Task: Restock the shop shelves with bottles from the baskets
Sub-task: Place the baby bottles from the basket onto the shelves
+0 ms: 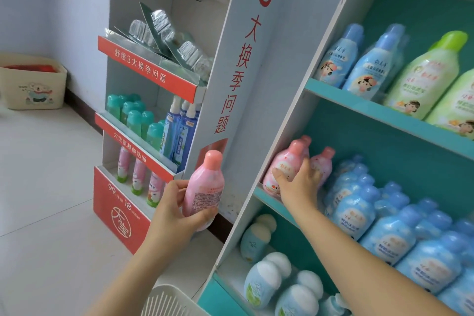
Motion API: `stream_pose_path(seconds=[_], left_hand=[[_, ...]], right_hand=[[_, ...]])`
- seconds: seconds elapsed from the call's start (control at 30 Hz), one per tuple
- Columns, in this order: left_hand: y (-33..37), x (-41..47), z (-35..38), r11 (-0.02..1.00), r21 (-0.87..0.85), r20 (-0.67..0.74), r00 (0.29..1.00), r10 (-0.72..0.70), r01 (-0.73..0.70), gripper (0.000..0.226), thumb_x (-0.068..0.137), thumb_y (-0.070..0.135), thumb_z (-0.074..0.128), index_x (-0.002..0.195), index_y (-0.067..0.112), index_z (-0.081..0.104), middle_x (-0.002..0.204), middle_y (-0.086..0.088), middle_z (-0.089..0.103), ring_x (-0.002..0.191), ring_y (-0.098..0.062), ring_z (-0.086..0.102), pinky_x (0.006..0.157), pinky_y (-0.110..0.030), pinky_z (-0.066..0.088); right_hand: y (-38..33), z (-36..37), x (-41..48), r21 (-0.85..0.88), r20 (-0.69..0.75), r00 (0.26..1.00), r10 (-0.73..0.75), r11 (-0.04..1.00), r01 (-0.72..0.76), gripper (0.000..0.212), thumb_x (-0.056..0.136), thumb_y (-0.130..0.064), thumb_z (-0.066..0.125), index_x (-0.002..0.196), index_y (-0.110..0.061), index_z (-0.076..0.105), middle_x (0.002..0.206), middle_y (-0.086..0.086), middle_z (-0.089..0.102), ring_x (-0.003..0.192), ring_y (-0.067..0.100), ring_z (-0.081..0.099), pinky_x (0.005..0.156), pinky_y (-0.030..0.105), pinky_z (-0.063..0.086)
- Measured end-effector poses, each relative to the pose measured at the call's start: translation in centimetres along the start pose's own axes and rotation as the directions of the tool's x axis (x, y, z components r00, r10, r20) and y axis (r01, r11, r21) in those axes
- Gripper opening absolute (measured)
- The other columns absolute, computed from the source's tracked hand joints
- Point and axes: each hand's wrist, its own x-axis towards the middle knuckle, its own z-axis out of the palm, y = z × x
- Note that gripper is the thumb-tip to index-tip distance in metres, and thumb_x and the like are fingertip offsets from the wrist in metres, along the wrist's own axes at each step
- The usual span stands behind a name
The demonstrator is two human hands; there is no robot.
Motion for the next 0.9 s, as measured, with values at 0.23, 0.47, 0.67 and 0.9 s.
stream_pose_path(seconds=[0.23, 0.47, 0.67, 0.9], left_hand=[[-0.5, -0.5, 0.8, 0.996, 0.09, 0.006, 1.0, 0.02, -0.02, 0.046, 0.067, 0.019, 0.082, 0.096, 0.03, 0.047, 0.098, 0.008, 0.062, 0.088, -0.005, 0.063, 0.067, -0.028, 0.058], [-1.2, -1.1, 2.2, 0.98, 0.177, -0.011, 0.995, 0.095, -0.092, 0.046, 0.065, 0.02, 0.083, 0.093, 0.032, 0.049, 0.087, 0.012, 0.065, 0.079, -0.005, 0.063, 0.066, -0.026, 0.052], [-1.5, -1.9, 3.2, 0.932, 0.317, -0.064, 0.977, 0.204, -0.174, 0.052, 0.064, 0.016, 0.082, 0.089, 0.043, 0.045, 0.089, 0.022, 0.055, 0.092, -0.016, 0.05, 0.07, -0.029, 0.042], [-1.1, -1.9, 3.6, 0.842, 0.488, -0.036, 0.959, 0.283, -0.23, 0.057, 0.058, 0.026, 0.081, 0.096, 0.046, 0.043, 0.095, 0.023, 0.052, 0.095, -0.013, 0.044, 0.078, -0.031, 0.037]], right_hand=[[-1.2, 0.2, -6.1, 0.218, 0.052, 0.946, -0.32, 0.928, 0.302, 0.056, 0.084, -0.042, 0.063, 0.13, -0.016, 0.046, 0.116, 0.001, 0.043, 0.101, 0.017, 0.049, 0.087, 0.026, 0.044], [-3.3, 1.0, -9.6, 0.31, 0.512, 0.838, -0.186, 0.951, 0.022, 0.069, 0.068, -0.06, 0.069, 0.123, -0.028, 0.043, 0.121, -0.005, 0.05, 0.1, 0.01, 0.055, 0.075, 0.007, 0.049], [-3.5, 1.4, -10.8, 0.275, 0.437, 0.899, -0.024, 0.955, -0.108, 0.078, 0.067, -0.053, 0.077, 0.129, -0.027, 0.038, 0.118, -0.007, 0.053, 0.098, 0.011, 0.051, 0.068, 0.001, 0.046], [-2.3, 2.3, -10.6, 0.446, 0.435, 0.891, 0.132, 0.828, -0.341, 0.085, 0.044, -0.05, 0.081, 0.117, -0.024, 0.048, 0.113, -0.001, 0.062, 0.1, 0.02, 0.064, 0.088, 0.04, 0.055]])
